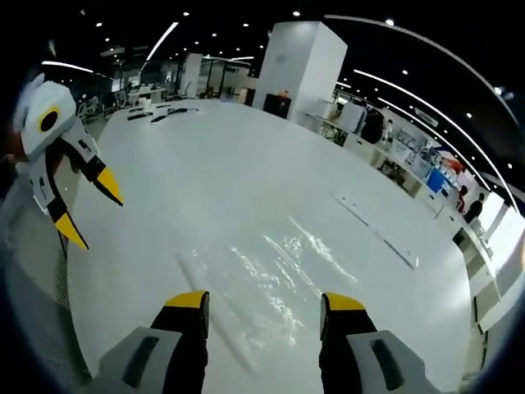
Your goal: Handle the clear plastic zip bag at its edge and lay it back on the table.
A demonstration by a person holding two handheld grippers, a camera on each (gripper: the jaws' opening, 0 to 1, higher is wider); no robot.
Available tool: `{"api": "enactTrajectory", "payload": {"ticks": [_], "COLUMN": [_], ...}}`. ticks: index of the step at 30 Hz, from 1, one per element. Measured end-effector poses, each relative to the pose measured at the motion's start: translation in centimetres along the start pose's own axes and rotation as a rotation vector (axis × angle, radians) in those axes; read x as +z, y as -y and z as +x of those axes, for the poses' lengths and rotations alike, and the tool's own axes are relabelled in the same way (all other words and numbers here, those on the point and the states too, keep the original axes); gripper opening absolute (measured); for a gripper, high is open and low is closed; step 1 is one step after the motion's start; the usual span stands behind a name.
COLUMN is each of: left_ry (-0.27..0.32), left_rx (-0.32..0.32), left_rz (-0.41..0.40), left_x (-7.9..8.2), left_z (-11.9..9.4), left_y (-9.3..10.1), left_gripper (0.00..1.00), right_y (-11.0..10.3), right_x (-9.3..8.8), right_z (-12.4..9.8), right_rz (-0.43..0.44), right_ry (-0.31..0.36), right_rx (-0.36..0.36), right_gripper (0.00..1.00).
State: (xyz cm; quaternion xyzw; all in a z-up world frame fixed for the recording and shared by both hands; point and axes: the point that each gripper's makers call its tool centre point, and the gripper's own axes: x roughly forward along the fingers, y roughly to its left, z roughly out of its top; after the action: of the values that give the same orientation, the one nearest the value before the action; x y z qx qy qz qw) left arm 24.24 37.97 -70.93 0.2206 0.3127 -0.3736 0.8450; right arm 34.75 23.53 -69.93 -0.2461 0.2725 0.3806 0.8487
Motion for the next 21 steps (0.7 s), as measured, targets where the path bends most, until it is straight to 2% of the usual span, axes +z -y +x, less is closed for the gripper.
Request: {"api": "enactTrajectory", "payload": {"ticks": [7, 13, 21], "left_ry": [0.013, 0.017, 0.034], "left_rx": [0.017, 0.016, 0.022], "left_rz": [-0.026, -0.062, -0.116], "left_x": [0.3, 0.3, -0.1], "left_z": [0.0, 0.0, 0.0], "left_y": [-0.2, -0.3, -0.2], "left_gripper": [0.58, 0.67, 0.81], "right_y": [-0.1, -0.3, -1.1], "right_x": [-0.6, -1.4, -2.7], "right_z": [-0.9, -1.4, -2.7], "right_rz": [0.05, 0.124, 0.182], "right_ry": [0.027, 0.056, 0.067], "right_rx": [-0.004, -0.014, -0.023], "right_gripper": [0.67, 0.9, 0.97]}}
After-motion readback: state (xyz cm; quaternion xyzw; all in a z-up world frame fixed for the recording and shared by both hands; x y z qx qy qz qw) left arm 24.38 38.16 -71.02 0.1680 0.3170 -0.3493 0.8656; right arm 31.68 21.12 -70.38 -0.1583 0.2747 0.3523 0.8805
